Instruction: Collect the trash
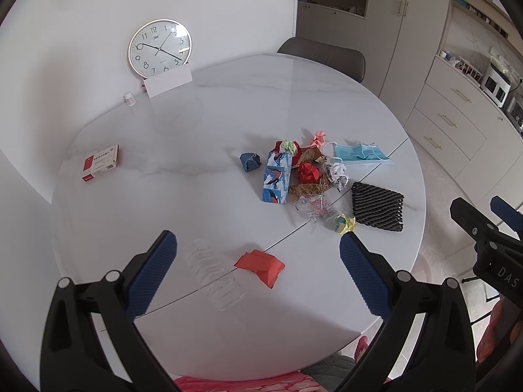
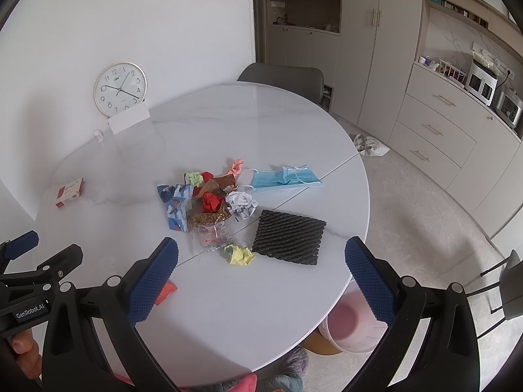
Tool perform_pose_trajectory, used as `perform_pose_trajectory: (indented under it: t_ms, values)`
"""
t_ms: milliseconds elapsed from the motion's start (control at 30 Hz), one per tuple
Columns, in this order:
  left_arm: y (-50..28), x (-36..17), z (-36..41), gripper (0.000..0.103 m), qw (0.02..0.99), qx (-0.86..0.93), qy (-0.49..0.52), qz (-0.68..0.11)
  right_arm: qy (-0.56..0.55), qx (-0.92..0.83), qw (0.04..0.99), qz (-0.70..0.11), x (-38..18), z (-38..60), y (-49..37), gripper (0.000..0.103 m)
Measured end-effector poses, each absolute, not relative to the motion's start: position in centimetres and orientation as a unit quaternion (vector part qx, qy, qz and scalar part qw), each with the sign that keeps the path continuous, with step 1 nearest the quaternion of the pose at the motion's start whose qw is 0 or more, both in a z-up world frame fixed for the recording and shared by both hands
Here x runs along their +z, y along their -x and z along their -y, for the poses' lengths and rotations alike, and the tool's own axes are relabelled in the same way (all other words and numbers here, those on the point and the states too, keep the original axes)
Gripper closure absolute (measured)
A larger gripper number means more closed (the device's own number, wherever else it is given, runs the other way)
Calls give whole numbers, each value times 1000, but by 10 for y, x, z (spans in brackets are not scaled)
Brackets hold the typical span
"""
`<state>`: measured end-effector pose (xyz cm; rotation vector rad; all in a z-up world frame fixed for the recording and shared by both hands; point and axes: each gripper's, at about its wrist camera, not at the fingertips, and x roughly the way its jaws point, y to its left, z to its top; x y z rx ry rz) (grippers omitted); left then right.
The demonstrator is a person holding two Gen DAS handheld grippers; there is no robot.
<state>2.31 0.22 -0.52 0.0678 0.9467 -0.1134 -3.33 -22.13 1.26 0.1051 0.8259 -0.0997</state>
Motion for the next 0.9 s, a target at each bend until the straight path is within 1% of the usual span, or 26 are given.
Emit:
perform_pose_trajectory:
  t_ms: [900]
  values:
    - [-23,-5,-4,8,888,-55,-32,-456,-49,-49,913,-403,13,218,32,2]
